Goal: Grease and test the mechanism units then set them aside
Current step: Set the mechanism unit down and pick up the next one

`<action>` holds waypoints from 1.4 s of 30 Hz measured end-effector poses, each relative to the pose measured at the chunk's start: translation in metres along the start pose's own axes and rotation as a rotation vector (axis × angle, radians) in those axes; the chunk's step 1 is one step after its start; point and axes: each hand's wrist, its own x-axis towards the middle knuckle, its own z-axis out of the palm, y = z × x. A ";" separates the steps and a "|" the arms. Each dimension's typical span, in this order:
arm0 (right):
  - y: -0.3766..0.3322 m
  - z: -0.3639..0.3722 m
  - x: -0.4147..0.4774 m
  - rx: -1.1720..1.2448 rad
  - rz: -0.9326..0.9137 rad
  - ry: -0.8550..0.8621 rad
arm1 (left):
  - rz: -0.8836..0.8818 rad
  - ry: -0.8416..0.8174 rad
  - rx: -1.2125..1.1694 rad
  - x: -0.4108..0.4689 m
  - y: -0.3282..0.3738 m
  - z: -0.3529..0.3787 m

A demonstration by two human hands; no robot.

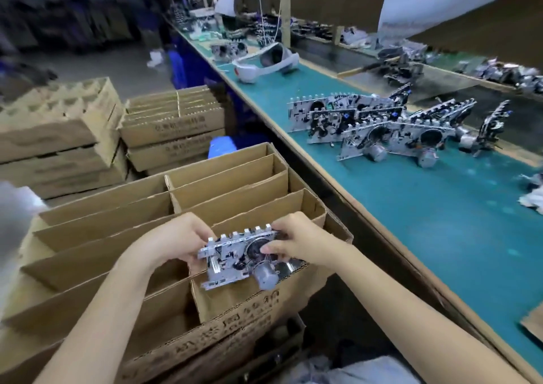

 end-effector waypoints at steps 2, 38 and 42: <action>0.001 -0.001 0.006 0.021 0.014 0.012 | 0.035 0.041 -0.044 0.001 0.004 -0.001; 0.092 -0.140 -0.126 0.061 0.426 0.774 | 0.539 0.554 0.302 0.159 0.274 0.127; 0.108 -0.139 -0.147 0.078 0.496 0.784 | 0.357 0.585 0.498 0.181 0.299 0.122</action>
